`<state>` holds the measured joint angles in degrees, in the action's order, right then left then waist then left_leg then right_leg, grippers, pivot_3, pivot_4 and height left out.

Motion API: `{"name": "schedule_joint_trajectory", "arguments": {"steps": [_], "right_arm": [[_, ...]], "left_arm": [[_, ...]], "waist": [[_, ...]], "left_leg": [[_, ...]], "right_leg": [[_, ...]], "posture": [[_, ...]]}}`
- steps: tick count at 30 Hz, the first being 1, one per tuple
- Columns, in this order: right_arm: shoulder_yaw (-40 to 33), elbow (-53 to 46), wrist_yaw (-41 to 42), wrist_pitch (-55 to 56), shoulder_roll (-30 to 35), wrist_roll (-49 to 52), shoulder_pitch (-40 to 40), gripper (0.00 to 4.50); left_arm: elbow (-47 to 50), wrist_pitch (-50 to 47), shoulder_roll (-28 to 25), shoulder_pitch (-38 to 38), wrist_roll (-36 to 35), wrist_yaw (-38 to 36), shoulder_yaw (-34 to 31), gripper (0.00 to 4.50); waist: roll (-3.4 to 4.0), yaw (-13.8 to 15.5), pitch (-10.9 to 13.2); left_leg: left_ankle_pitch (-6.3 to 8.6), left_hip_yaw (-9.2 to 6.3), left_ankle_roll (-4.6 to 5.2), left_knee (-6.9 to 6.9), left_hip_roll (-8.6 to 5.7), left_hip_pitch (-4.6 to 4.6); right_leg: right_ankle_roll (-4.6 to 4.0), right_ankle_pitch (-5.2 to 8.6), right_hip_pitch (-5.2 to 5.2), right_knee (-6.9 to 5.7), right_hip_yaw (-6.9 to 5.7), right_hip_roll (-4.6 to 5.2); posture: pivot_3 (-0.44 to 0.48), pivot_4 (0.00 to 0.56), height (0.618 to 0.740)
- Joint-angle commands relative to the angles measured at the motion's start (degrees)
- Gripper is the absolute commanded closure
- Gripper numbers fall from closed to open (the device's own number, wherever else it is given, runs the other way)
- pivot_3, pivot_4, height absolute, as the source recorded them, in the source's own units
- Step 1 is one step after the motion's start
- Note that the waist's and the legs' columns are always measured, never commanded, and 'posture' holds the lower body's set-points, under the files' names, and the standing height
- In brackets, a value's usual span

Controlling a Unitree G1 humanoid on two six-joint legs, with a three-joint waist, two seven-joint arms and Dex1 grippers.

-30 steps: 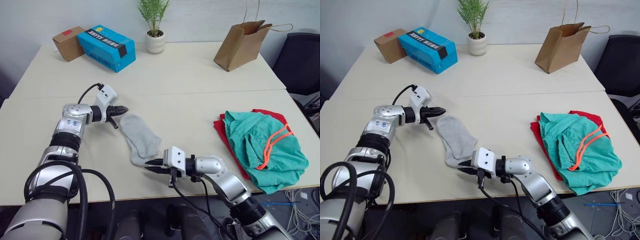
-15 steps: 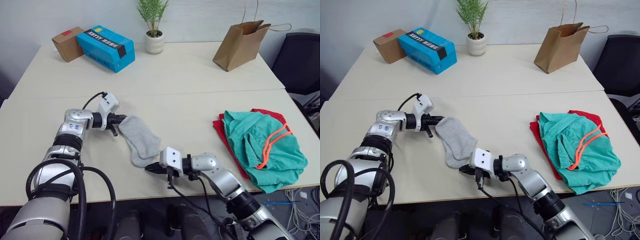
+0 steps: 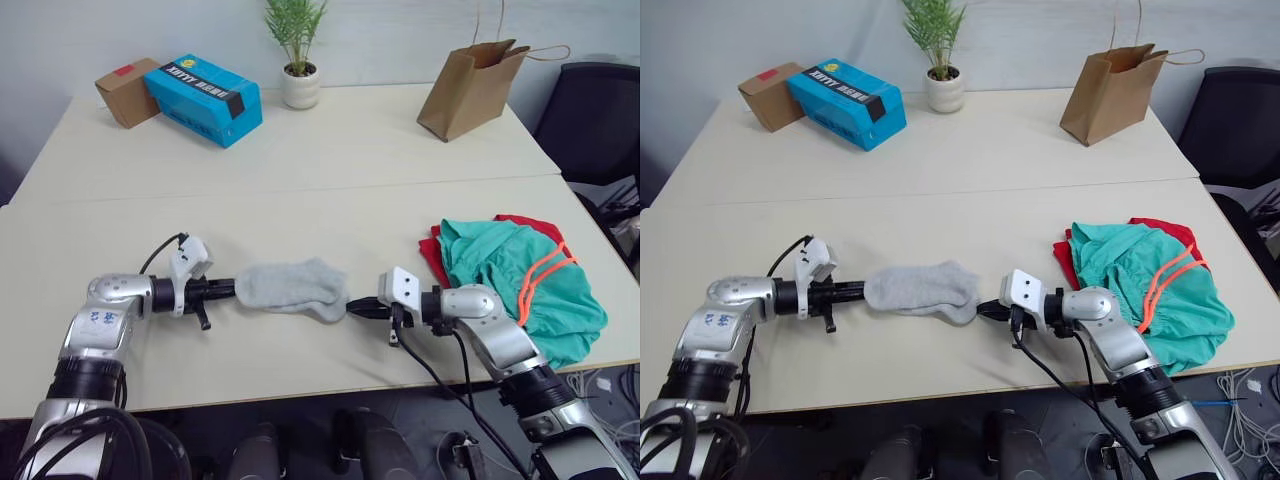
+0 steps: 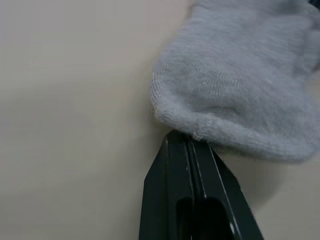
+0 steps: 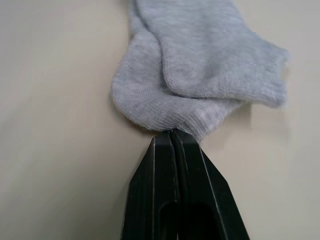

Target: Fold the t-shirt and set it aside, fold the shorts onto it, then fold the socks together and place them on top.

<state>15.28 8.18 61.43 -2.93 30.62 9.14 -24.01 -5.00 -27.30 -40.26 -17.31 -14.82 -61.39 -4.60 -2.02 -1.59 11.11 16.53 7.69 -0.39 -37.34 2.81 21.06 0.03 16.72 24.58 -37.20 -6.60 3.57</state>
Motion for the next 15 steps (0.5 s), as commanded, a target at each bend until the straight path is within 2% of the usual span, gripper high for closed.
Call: {"name": "schedule_joint_trajectory", "arguments": {"steps": [1, 5, 8, 10, 15], "right_arm": [[-2.4, 1.5, 1.0, 1.7, 0.9, 0.9, 0.3, 4.45], [-4.6, -0.6, 3.1, -1.1, 2.5, 3.8, 1.8, 4.45], [-5.7, -2.9, 4.4, -3.0, 3.7, 5.8, 3.1, 4.45], [-9.0, -5.2, 2.3, -7.6, 2.2, 10.2, 3.2, 4.45], [-7.1, -7.0, 7.4, -3.7, 3.6, 9.3, 3.9, 4.45]], "left_arm": [[7.7, -4.0, -2.4, 4.4, -2.6, 1.8, -3.2, 4.50], [7.4, -3.3, -4.0, 7.1, -2.3, 5.1, -7.1, 4.50], [7.2, -2.9, -5.1, 8.2, -3.1, 4.7, -8.2, 4.50], [7.9, -3.6, -5.2, 8.6, -4.7, 4.3, -9.5, 4.50], [4.4, -0.2, -3.7, 4.8, -3.6, 5.6, -7.3, 4.50]], "waist": [[0.00, 0.0, 0.0], [0.00, 0.2, 0.0], [0.01, 0.2, 0.0], [0.01, 0.1, 0.0], [0.03, 0.2, 0.0]], "left_leg": [[0.00, 0.00, 0.00, 0.02, -0.01, -0.01], [0.04, -0.10, 0.10, 0.06, -0.02, 0.04], [0.13, -0.10, 0.27, 0.14, -0.02, 0.04], [0.14, -0.09, 0.27, 0.16, -0.02, 0.06], [0.15, -0.10, 0.26, 0.19, 0.00, 0.06]], "right_leg": [[0.00, 0.00, 0.00, 0.00, 0.03, 0.00], [0.00, 0.00, 0.01, 0.04, 0.01, 0.00], [-0.01, 0.00, 0.01, 0.11, 0.00, 0.00], [-0.01, 0.00, 0.03, 0.13, -0.01, 0.00], [-0.02, 0.00, 0.04, 0.16, -0.05, -0.01]], "posture": [[0.000, 0.150, 0.740], [0.000, 0.150, 0.740], [0.000, 0.150, 0.740], [0.000, 0.150, 0.740], [0.000, 0.150, 0.740]]}}
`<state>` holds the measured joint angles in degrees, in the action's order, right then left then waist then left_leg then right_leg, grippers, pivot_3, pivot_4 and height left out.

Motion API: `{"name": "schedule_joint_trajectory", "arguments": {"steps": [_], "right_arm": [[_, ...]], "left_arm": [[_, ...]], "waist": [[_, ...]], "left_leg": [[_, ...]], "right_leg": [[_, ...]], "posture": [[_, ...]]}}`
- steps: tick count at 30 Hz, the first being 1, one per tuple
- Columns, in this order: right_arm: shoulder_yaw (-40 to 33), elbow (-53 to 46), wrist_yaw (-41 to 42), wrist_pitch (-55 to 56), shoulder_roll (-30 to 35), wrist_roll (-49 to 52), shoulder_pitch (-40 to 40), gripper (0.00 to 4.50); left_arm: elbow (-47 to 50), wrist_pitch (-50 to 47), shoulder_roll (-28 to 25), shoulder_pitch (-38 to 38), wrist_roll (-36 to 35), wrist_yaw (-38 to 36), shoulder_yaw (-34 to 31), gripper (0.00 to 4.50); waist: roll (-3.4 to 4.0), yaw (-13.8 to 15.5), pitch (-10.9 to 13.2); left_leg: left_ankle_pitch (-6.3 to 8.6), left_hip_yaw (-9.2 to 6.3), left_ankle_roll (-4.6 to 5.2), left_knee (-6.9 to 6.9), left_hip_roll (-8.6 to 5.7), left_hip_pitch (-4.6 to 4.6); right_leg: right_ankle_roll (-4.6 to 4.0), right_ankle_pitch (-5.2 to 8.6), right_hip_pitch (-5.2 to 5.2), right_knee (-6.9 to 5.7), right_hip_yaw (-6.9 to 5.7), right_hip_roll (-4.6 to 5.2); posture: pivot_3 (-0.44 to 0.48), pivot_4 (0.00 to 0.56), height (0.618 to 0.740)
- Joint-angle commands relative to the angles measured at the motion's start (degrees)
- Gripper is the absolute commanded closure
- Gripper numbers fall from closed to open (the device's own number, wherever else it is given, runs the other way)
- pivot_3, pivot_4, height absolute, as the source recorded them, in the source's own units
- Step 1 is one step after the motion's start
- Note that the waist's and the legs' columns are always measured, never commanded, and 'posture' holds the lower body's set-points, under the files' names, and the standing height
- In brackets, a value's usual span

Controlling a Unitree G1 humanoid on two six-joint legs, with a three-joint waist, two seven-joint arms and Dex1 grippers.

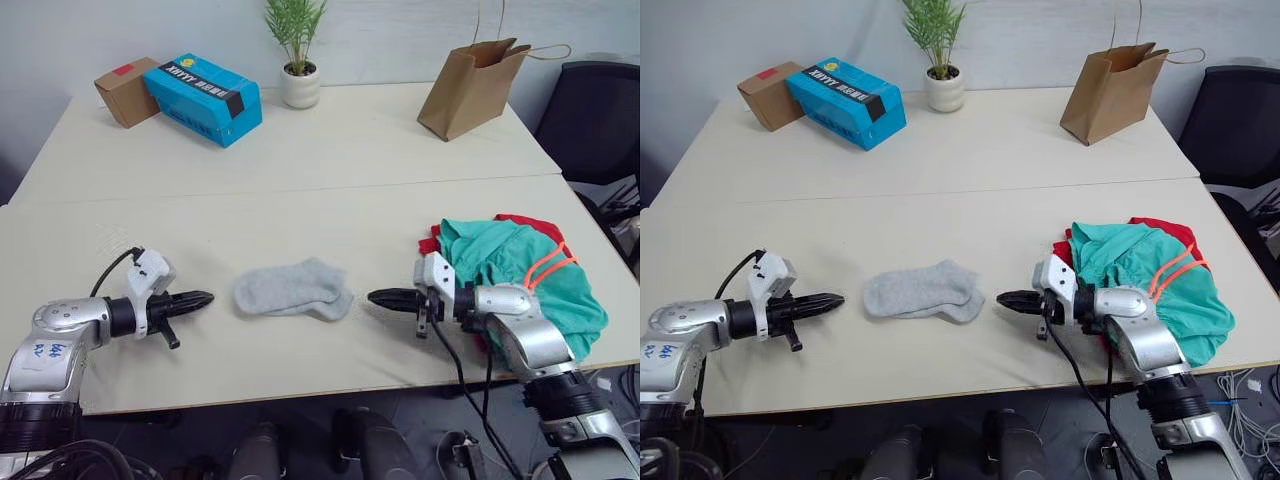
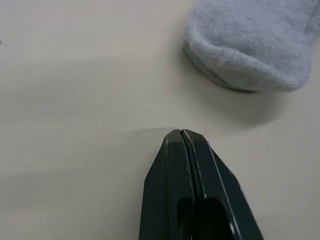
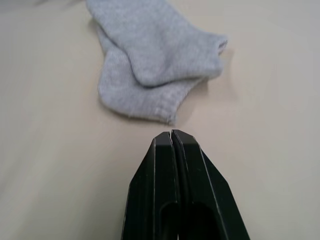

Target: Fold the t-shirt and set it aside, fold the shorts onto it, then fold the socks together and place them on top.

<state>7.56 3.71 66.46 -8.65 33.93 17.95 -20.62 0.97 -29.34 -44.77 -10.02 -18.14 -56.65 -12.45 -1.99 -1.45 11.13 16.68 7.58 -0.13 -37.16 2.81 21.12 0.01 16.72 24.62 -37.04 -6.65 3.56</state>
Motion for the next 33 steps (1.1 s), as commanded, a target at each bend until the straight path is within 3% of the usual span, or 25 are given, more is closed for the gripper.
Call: {"name": "schedule_joint_trajectory", "arguments": {"steps": [1, 7, 13, 16, 19, 20, 23, 28, 30, 33], "right_arm": [[1.2, -2.9, 1.9, 1.4, -0.6, 0.4, 0.3, 4.45], [5.8, -1.0, -1.9, 2.3, -5.6, -4.2, -1.3, 4.45], [6.4, 2.9, -2.6, 6.0, -7.0, -6.9, -1.4, 4.45], [5.0, 1.7, -1.2, 3.2, -6.4, -4.2, -1.1, 4.45], [2.8, -4.2, 2.2, -5.1, -4.7, 3.2, 0.1, 4.45], [2.3, -5.8, 2.4, -8.2, -3.9, 4.8, 0.3, 4.09], [1.0, -11.7, 1.0, -17.9, -1.2, 9.1, -1.1, 3.23], [-0.7, -12.9, -6.8, -42.7, 1.6, 14.0, -10.7, 1.45], [-0.9, -7.8, -9.7, -53.9, -0.1, 15.9, -16.8, 1.44], [-1.4, -0.7, -15.2, -59.9, -4.0, 14.7, -23.0, 1.44]], "left_arm": [[-2.7, 2.0, 1.8, -4.2, 0.3, 1.4, 2.0, 4.50], [-8.8, 4.1, 5.8, -11.3, 2.8, 2.7, 7.8, 4.50], [-5.0, 1.7, 6.2, -8.9, 1.1, 2.8, 8.4, 4.50], [-3.8, 2.1, 4.6, -6.5, 1.7, 4.0, 6.9, 4.50], [-4.5, -0.5, 2.5, -6.0, -1.3, 5.4, 0.6, 4.50], [-3.3, -2.3, 1.6, -5.4, -3.2, 4.3, -0.9, 4.50], [1.1, -11.4, -2.9, -3.3, -9.1, 0.7, -4.1, 3.93], [5.0, -35.2, -7.1, -5.0, -23.2, -0.2, -8.1, 2.33], [4.9, -40.4, -7.0, -7.2, -22.3, 4.5, -6.3, 1.68], [4.6, -45.5, -5.8, -9.8, -21.3, 9.9, -5.2, 0.72]], "waist": [[0.01, 0.1, 0.0], [0.00, 0.0, 0.0], [0.01, -0.2, 0.0], [0.01, -0.1, 0.0], [0.01, -0.2, 0.0], [0.00, -0.3, 0.0], [0.01, -0.2, 0.0], [0.04, -0.1, 0.0], [0.04, -0.1, 0.0], [0.04, -0.1, 0.0]], "left_leg": [[0.00, 0.00, 0.00, 0.00, -0.01, 0.00], [-0.02, 0.04, -0.02, -0.04, -0.03, 0.07], [-0.15, 0.16, -0.29, -0.01, 0.00, 0.03], [-0.14, 0.16, -0.28, -0.03, 0.00, 0.01], [-0.14, 0.14, -0.27, -0.01, 0.00, 0.01], [-0.13, 0.13, -0.27, -0.01, 0.01, 0.01], [-0.09, 0.12, -0.22, 0.03, 0.04, 0.00], [0.01, 0.04, -0.01, -0.02, 0.00, 0.04], [0.00, 0.01, -0.02, -0.01, 0.00, 0.07], [-0.03, -0.04, -0.03, 0.03, -0.02, 0.08]], "right_leg": [[0.00, 0.00, -0.01, 0.00, 0.00, 0.00], [0.01, -0.01, 0.02, -0.03, 0.00, 0.01], [0.00, 0.00, 0.09, -0.06, 0.01, 0.00], [0.00, 0.00, 0.07, -0.05, 0.04, 0.02], [0.00, 0.00, 0.08, -0.06, 0.05, 0.02], [0.00, 0.00, 0.09, -0.08, 0.05, 0.01], [-0.03, 0.01, 0.11, -0.08, 0.04, 0.01], [-0.07, 0.01, 0.11, -0.07, 0.04, 0.09], [-0.08, 0.02, 0.13, -0.06, 0.03, 0.09], [-0.15, 0.03, 0.15, -0.08, 0.03, 0.08]], "posture": [[0.000, 0.150, 0.740], [0.000, 0.150, 0.740], [0.000, 0.150, 0.740], [0.000, 0.150, 0.740], [0.000, 0.150, 0.740], [0.000, 0.150, 0.740], [0.000, 0.150, 0.740], [0.000, 0.150, 0.740], [0.000, 0.150, 0.740], [0.000, 0.150, 0.740]]}}
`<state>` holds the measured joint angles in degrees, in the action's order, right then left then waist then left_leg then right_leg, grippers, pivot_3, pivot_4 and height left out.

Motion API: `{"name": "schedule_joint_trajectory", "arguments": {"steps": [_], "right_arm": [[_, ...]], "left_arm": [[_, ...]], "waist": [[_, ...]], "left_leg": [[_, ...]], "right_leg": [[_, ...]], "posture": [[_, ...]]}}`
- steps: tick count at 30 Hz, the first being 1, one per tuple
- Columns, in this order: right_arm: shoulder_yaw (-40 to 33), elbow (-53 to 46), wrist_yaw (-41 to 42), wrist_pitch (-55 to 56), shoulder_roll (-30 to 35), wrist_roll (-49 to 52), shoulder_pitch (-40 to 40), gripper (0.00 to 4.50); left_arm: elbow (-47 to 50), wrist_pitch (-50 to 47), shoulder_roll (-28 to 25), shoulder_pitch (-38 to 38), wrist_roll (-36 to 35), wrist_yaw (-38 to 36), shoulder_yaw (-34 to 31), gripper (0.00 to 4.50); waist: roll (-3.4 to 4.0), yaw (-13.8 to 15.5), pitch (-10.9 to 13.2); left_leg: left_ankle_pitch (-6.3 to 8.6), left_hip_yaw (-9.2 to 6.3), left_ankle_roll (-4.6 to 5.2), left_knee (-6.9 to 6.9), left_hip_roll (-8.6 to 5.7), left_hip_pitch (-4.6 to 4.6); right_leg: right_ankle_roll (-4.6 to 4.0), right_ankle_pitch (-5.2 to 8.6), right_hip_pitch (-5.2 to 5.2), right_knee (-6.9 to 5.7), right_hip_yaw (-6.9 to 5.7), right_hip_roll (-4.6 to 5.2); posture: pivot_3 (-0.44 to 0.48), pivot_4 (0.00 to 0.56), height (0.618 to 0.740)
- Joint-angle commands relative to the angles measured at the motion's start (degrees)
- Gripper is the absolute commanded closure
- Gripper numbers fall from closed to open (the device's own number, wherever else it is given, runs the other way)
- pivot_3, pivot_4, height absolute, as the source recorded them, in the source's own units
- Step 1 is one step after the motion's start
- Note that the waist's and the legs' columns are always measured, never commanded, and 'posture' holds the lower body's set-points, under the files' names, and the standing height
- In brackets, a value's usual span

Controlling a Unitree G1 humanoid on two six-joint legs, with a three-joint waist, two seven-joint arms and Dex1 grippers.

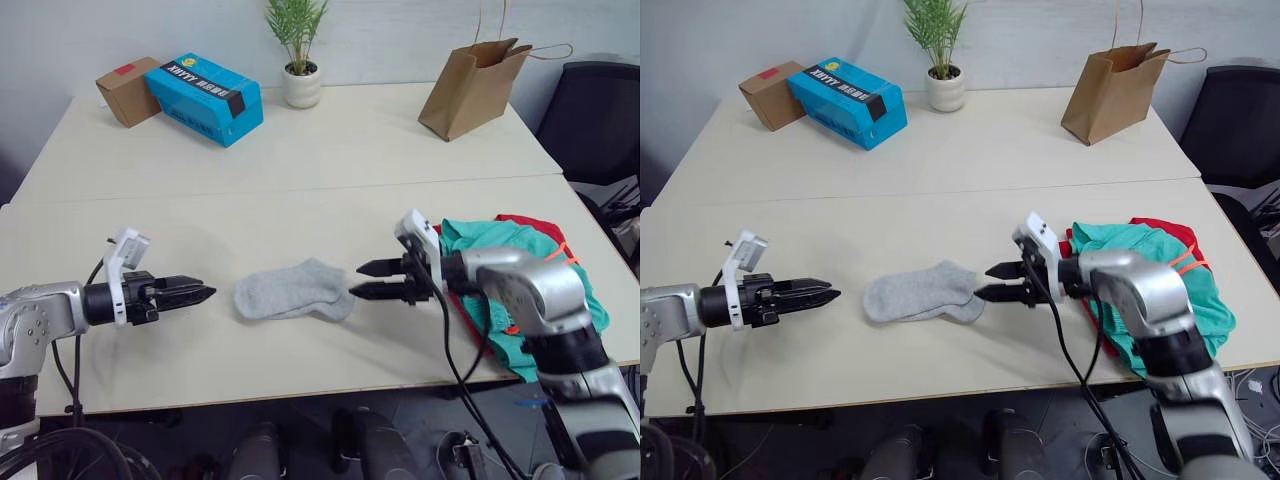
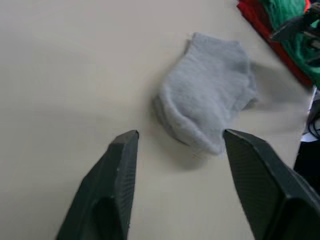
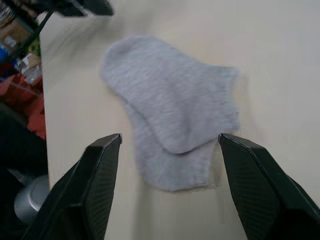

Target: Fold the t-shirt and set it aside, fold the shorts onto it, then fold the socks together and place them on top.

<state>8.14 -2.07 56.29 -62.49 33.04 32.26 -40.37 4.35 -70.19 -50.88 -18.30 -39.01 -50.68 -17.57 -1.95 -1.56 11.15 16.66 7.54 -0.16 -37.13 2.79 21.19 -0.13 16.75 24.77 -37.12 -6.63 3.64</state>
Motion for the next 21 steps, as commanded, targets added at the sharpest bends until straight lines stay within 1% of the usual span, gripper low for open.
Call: {"name": "schedule_joint_trajectory", "arguments": {"steps": [1, 3, 6, 11, 16, 19, 21], "right_arm": [[-3.1, 8.1, -7.8, -6.7, -5.2, -0.4, -5.3, 1.44], [-2.9, 12.0, -10.4, -7.1, -7.2, -2.0, -7.8, 1.44], [-1.8, 13.9, -10.8, -7.1, -8.1, -2.7, -8.7, 1.44], [-1.8, 14.7, -12.3, -6.1, -10.1, -3.3, -8.8, 1.44], [-2.3, 12.7, -13.0, -6.0, -11.8, -3.0, -7.4, 1.44], [-2.9, 12.0, -13.5, -5.7, -12.6, -2.7, -7.1, 2.05], [-3.0, 11.4, -13.6, -6.2, -12.9, -2.4, -6.9, 2.72]], "left_arm": [[1.1, -5.7, 1.3, -2.2, -1.0, 5.0, -0.5, 0.47], [1.0, -6.7, 3.2, -3.0, -1.4, 6.8, -0.7, 0.47], [2.2, -8.0, 6.1, -3.0, -1.5, 9.4, -0.3, 0.47], [3.9, -9.6, 8.8, -2.6, -2.5, 11.6, -0.8, 0.47], [4.7, -9.3, 10.8, -2.6, -2.8, 13.4, -1.1, 0.47], [4.9, -8.8, 12.3, -3.0, -2.8, 14.4, -1.0, 1.11], [5.1, -8.7, 12.4, -2.4, -2.6, 14.4, -0.7, 1.73]], "waist": [[-0.01, -0.1, 0.0], [-0.01, -0.2, 0.0], [-0.01, -0.1, 0.0], [-0.01, -0.3, 0.0], [-0.01, -0.2, 0.0], [-0.01, -0.2, 0.0], [-0.01, -0.3, 0.0]], "left_leg": [[0.01, 0.01, -0.03, 0.03, 0.00, 0.00], [-0.17, 0.09, -0.35, 0.02, 0.01, 0.11], [-0.22, 0.22, -0.39, -0.01, -0.02, 0.37], [-0.28, 0.36, -0.39, -0.06, -0.01, 0.37], [-0.33, 0.43, -0.49, 0.00, 0.01, 0.25], [-0.33, 0.44, -0.48, 0.00, 0.00, 0.26], [-0.33, 0.46, -0.48, 0.00, 0.00, 0.25]], "right_leg": [[-0.06, 0.04, 0.01, -0.02, -0.02, 0.00], [-0.07, 0.04, 0.15, -0.04, -0.01, -0.01], [-0.07, 0.04, 0.53, -0.21, 0.07, 0.00], [-0.06, 0.04, 0.60, -0.31, 0.21, 0.00], [-0.07, 0.04, 0.62, -0.43, 0.31, -0.06], [-0.07, 0.04, 0.63, -0.42, 0.34, -0.05], [-0.07, 0.04, 0.63, -0.43, 0.36, -0.05]], "posture": [[0.000, 0.150, 0.740], [0.000, 0.150, 0.740], [0.000, 0.150, 0.740], [0.000, 0.150, 0.740], [0.000, 0.150, 0.740], [0.000, 0.150, 0.740], [0.000, 0.150, 0.740]]}}
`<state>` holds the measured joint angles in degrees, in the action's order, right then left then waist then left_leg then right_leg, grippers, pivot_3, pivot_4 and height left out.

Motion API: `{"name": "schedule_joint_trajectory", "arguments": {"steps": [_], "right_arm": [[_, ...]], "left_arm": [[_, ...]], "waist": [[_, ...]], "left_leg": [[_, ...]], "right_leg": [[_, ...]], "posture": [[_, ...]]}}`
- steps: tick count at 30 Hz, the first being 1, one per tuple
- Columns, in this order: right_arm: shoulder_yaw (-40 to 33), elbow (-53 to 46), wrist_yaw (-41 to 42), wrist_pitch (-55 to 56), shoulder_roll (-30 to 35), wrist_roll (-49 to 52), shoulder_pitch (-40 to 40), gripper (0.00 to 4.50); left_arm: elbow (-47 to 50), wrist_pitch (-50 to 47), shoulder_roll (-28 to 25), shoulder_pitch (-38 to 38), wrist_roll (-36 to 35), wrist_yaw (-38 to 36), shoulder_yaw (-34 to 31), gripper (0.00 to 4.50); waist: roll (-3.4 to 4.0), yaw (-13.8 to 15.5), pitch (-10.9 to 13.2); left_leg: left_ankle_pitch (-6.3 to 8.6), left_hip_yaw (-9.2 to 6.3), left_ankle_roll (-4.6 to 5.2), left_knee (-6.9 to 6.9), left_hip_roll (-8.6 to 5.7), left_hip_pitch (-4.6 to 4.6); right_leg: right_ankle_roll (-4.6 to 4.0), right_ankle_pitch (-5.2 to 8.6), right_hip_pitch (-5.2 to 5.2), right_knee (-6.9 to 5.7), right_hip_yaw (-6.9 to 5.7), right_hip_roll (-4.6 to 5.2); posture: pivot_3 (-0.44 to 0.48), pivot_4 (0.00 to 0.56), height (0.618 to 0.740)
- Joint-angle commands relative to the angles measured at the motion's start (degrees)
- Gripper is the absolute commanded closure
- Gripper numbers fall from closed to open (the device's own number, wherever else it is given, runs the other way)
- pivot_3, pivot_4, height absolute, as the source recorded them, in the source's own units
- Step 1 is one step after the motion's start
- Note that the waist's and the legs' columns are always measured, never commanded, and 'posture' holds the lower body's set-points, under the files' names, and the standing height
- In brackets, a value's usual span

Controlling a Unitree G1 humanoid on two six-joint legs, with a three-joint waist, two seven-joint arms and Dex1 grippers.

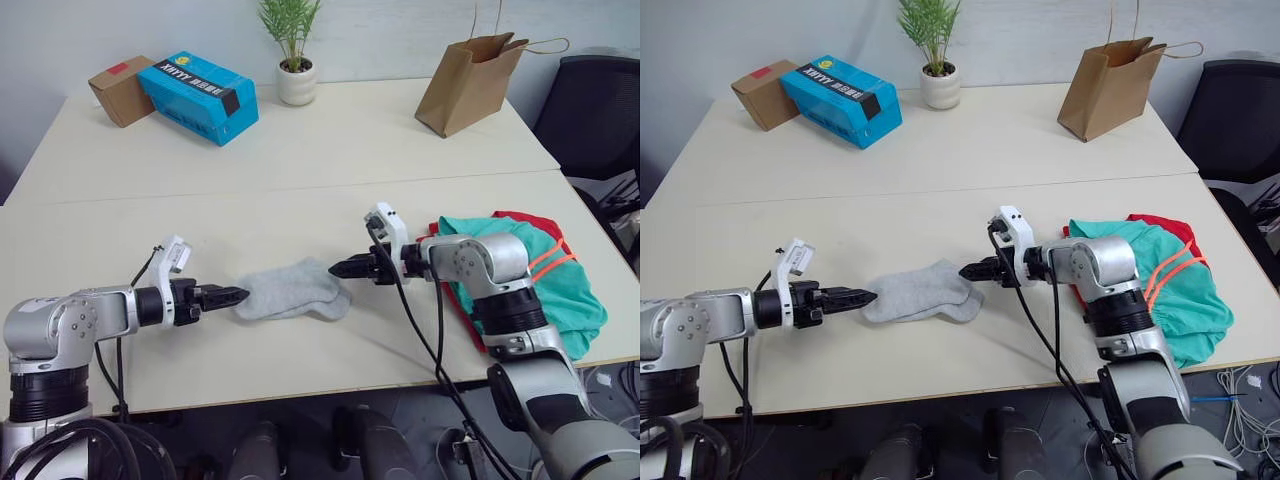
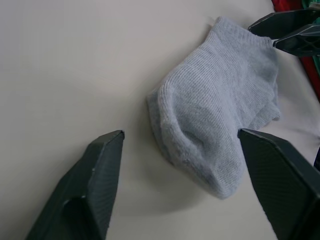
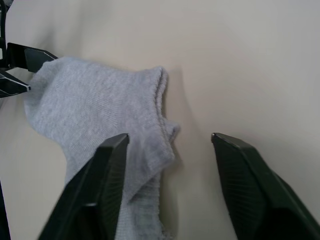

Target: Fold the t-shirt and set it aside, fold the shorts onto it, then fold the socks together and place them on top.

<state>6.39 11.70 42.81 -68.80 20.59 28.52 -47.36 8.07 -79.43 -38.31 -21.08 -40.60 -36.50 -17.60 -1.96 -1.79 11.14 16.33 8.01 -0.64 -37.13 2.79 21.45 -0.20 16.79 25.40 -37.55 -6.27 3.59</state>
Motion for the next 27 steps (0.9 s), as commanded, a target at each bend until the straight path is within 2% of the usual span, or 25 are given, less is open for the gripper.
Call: {"name": "schedule_joint_trajectory", "arguments": {"steps": [1, 5, 8, 21, 27], "right_arm": [[-1.1, -2.6, 0.0, -0.1, -0.6, 1.4, 0.2, 3.11], [-1.5, -2.9, 0.5, -0.9, -0.9, 2.3, 0.4, 4.50], [-2.4, -3.6, 1.2, -1.8, -0.6, 3.7, 0.4, 4.50], [-8.2, -13.0, 3.9, -7.6, 3.1, 12.9, 3.6, 4.50], [-13.5, -18.3, 0.2, -11.9, 4.3, 16.7, 6.6, 4.50]], "left_arm": [[1.6, 0.6, -0.5, 0.7, -1.0, 0.0, -0.3, 2.08], [1.4, 1.1, -0.5, 0.7, -1.3, -0.6, -0.2, 3.41], [1.2, 2.1, -0.2, 0.3, -1.2, -0.5, -0.5, 4.39], [1.5, 2.8, -1.4, -0.7, -4.3, -2.2, -1.6, 4.46], [0.0, 4.6, -3.7, -2.2, -3.9, -4.2, 0.2, 4.46]], "waist": [[0.00, -0.1, 0.0], [0.00, 0.0, 0.0], [0.00, 0.0, 0.0], [0.00, 0.1, 0.0], [0.00, 0.1, 0.0]], "left_leg": [[0.00, 0.01, 0.00, 0.00, 0.01, 0.00], [0.00, 0.02, -0.01, 0.02, 0.01, 0.00], [0.00, 0.02, -0.01, 0.02, 0.01, 0.00], [0.01, 0.01, 0.00, 0.05, 0.01, 0.01], [0.03, 0.02, 0.01, 0.06, 0.01, 0.01]], "right_leg": [[0.00, 0.00, 0.02, -0.01, 0.00, -0.01], [0.00, 0.00, 0.03, -0.01, 0.01, -0.02], [0.00, 0.00, 0.03, 0.00, 0.01, -0.01], [0.00, 0.00, 0.03, 0.04, 0.01, -0.01], [0.00, 0.00, 0.04, 0.06, 0.01, -0.02]], "posture": [[0.000, 0.150, 0.740], [0.000, 0.150, 0.740], [0.000, 0.150, 0.740], [0.000, 0.150, 0.740], [0.000, 0.150, 0.740]]}}
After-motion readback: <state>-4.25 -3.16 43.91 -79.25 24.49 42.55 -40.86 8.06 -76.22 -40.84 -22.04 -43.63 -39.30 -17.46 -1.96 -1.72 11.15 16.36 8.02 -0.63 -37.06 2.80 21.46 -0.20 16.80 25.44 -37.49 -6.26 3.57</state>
